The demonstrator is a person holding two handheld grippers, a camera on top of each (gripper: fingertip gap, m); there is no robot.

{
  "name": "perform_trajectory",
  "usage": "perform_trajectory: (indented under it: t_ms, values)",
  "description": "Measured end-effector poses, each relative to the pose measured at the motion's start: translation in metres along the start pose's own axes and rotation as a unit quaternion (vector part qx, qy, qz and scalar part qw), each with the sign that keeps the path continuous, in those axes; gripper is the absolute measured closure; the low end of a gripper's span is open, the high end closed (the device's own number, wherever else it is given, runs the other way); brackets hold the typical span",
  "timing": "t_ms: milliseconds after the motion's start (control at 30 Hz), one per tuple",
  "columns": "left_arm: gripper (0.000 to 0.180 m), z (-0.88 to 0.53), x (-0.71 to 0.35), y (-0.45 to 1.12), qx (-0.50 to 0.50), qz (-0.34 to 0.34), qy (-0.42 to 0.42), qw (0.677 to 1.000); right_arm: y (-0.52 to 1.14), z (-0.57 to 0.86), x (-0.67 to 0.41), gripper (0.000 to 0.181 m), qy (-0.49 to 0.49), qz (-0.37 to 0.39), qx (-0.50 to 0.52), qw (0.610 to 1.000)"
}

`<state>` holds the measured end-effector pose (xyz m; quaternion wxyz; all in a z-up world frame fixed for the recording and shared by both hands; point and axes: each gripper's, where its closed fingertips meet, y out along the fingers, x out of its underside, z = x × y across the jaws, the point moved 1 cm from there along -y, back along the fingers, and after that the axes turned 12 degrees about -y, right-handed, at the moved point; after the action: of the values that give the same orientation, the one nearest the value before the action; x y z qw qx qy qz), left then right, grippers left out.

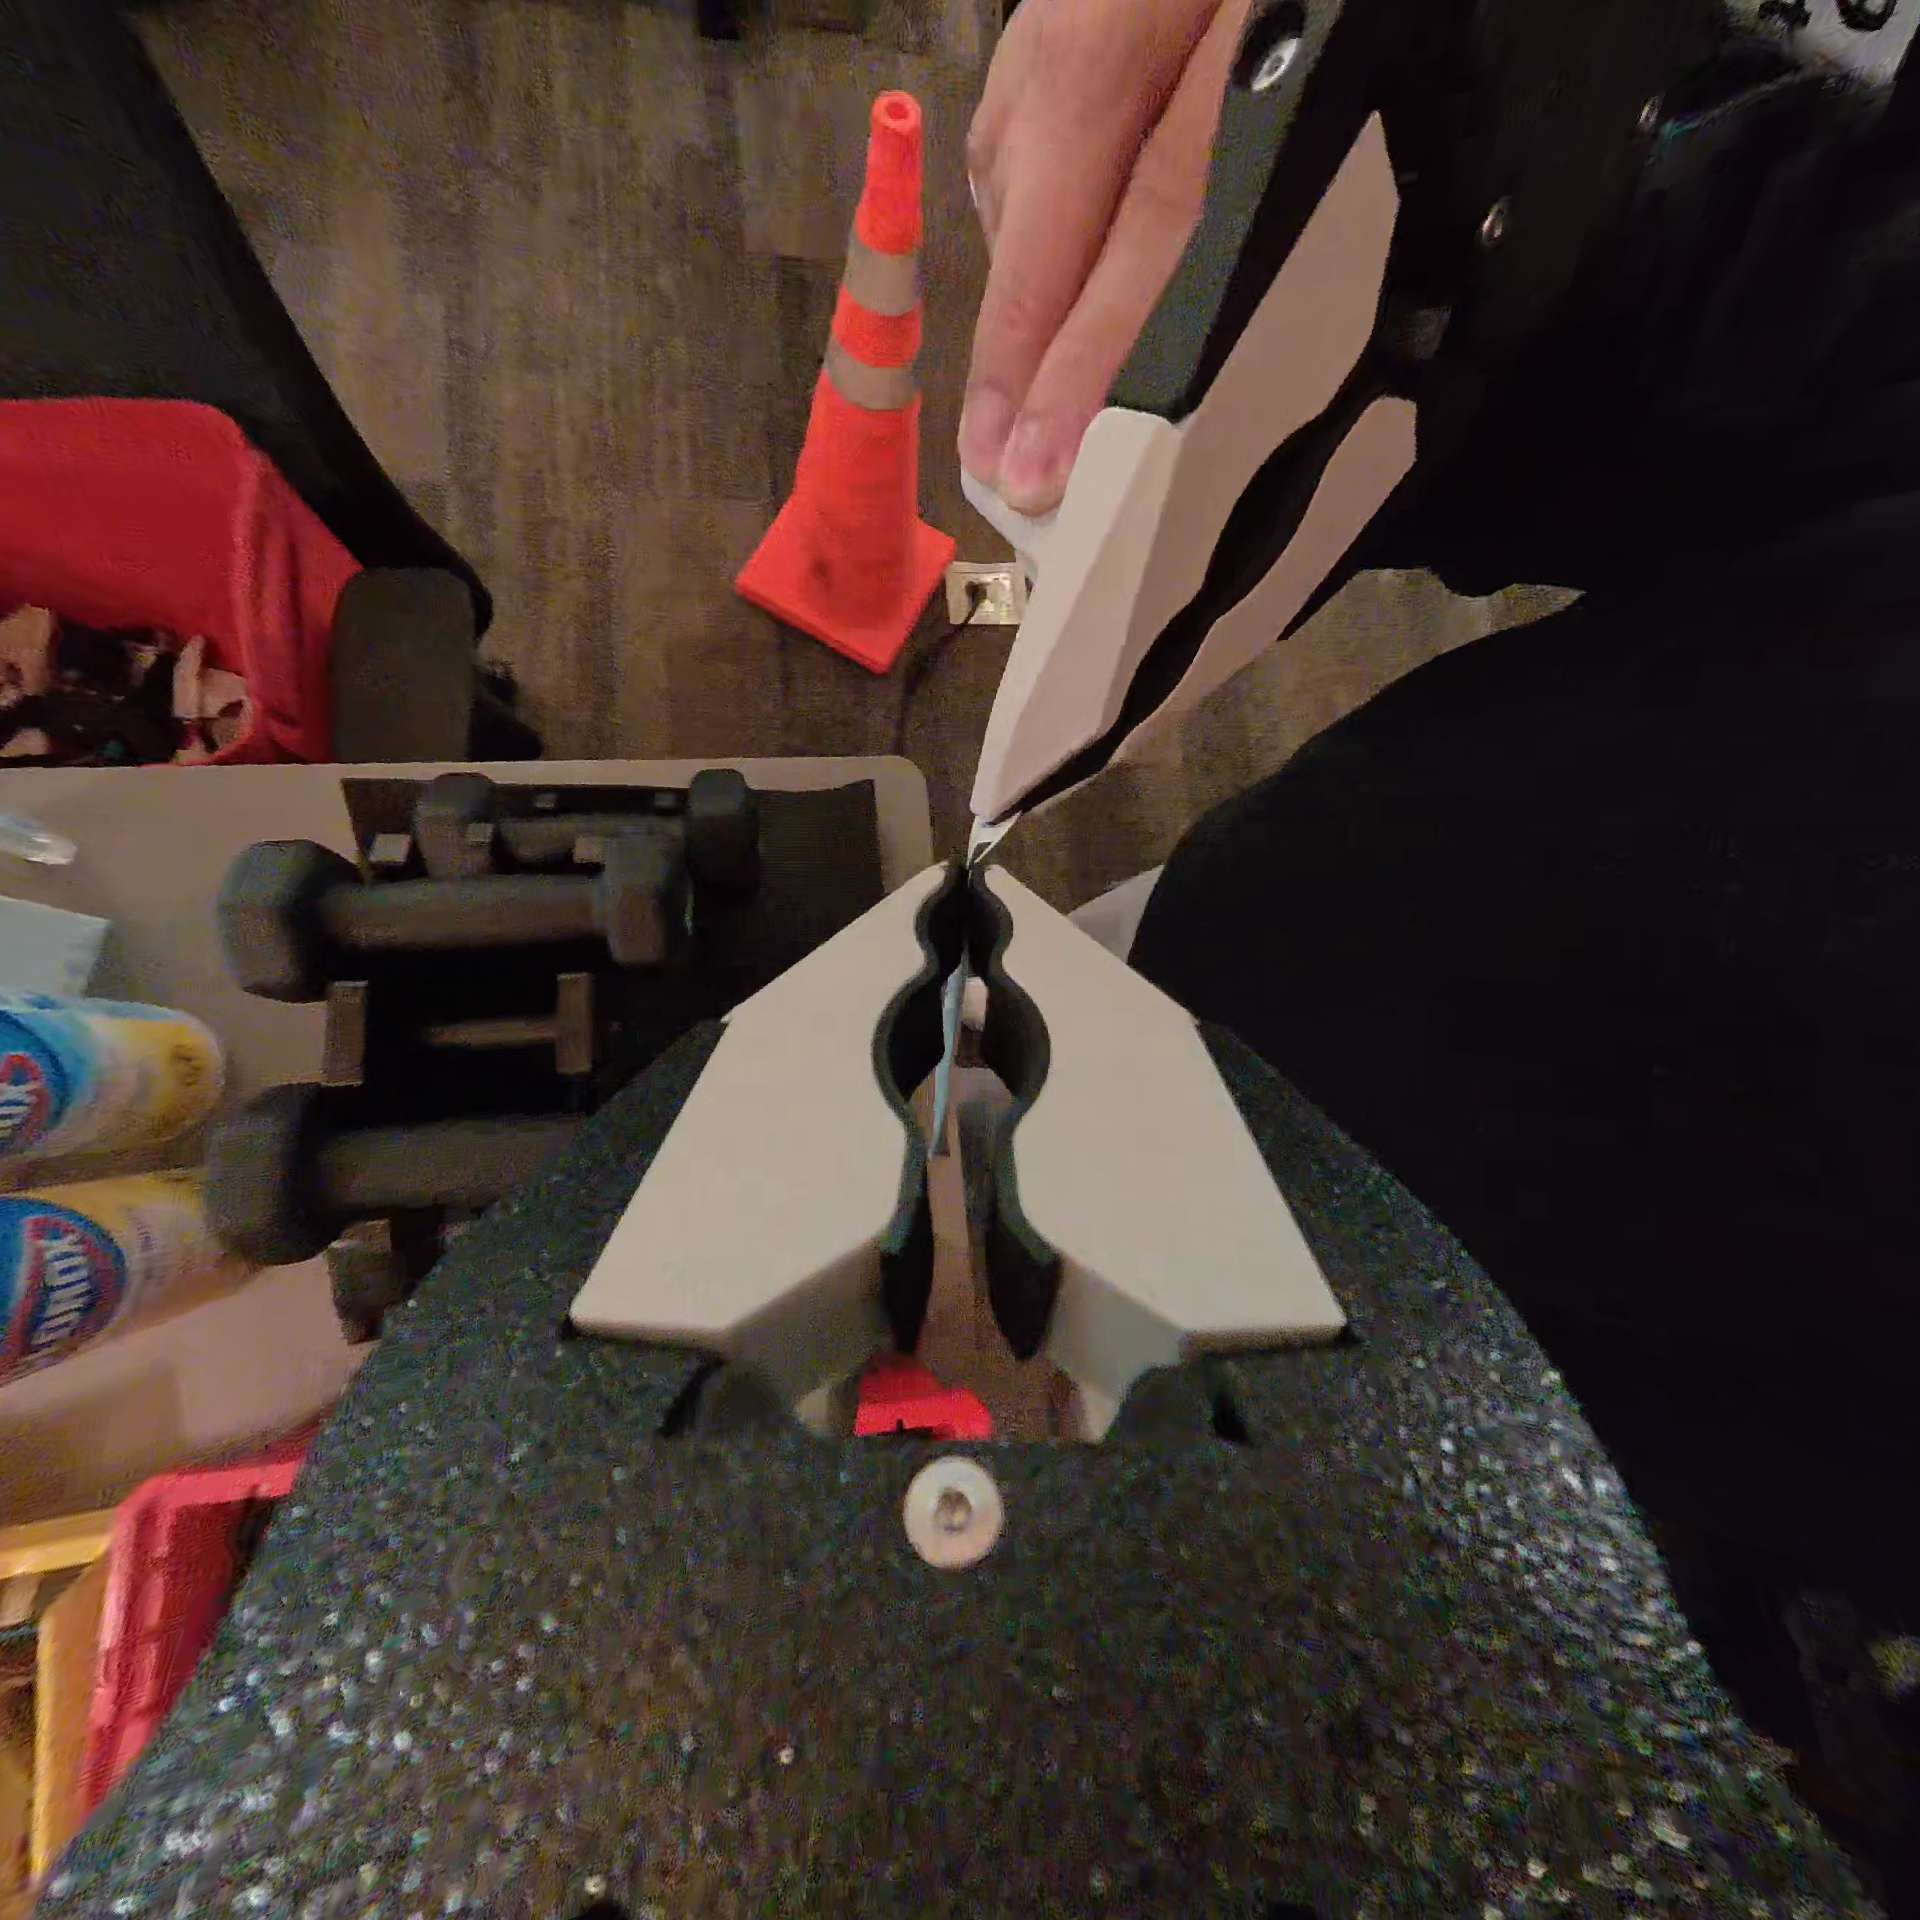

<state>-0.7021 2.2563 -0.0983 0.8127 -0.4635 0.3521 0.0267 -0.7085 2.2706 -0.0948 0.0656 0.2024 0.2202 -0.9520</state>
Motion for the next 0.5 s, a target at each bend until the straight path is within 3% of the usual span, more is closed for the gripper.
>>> perform_trajectory:
  t_ms: [133, 333, 467, 500]
  values:
    - [0.18, 0.01, 0.017, 0.003, 0.007, 0.019, 0.0, 1.0, 0.003, -0.014, -0.012, 0.181, 0.029, 0.022, -0.021, 0.999]
    - [0.18, 0.023, 0.045, -0.031, -0.124, 0.084, 0.082, 0.985, 0.024, -0.009, -0.053, 0.181, 0.083, 0.099, -0.062, 0.99]
    - [0.179, 0.027, 0.08, -0.069, -0.179, 0.109, 0.08, 0.974, 0.055, -0.007, -0.095, 0.181, 0.065, 0.119, -0.077, 0.988]
    - [0.17, 0.026, 0.092, -0.079, -0.192, 0.116, 0.076, 0.972, 0.066, -0.008, -0.107, 0.181, 0.06, 0.119, -0.086, 0.987]
